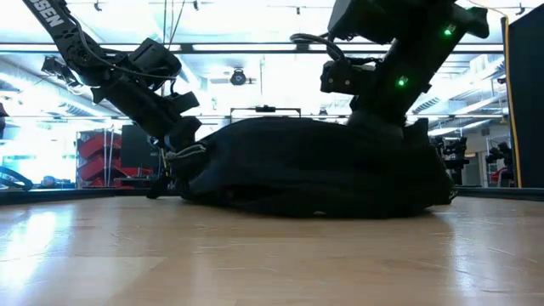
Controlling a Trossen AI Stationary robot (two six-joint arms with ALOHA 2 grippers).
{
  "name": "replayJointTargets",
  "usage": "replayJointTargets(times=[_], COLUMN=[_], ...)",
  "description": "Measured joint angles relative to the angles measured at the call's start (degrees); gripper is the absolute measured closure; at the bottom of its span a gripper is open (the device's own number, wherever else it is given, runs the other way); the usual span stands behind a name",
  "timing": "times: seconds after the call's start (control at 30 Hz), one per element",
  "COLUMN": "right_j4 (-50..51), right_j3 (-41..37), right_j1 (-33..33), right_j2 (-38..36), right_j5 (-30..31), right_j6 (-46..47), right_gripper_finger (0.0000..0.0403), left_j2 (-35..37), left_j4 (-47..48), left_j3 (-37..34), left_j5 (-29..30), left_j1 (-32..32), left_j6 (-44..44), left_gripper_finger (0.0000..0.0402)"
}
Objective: Unpack backpack
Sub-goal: Remove the cellphone from the backpack
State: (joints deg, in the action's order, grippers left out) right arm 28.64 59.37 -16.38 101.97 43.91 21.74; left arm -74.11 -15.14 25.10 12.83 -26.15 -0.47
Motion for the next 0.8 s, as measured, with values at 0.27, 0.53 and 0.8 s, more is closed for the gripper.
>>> replayJointTargets(times=[0.27,0.53,0.8], right_j4=[6.49,9.10,7.48], right_j3=[2.38,5.48,4.14], right_j1=[3.56,8.65,16.18], right_j2=[-0.04,-4.28,-10.44], right_j5=[-7.11,-13.44,-27.36], right_j6=[6.52,0.72,-2.76], right_gripper_finger=[0.0119,0.0116,0.0124], left_j2=[0.00,0.00,0.00], left_j4=[0.02,0.29,0.46], left_j3=[0.00,0.02,0.02], left_j5=[-2.01,-3.51,-3.99], left_j1=[0.00,0.00,0.02], left_j6=[-0.20,-0.22,0.02], left_gripper_finger=[0.0402,0.0402,0.0402])
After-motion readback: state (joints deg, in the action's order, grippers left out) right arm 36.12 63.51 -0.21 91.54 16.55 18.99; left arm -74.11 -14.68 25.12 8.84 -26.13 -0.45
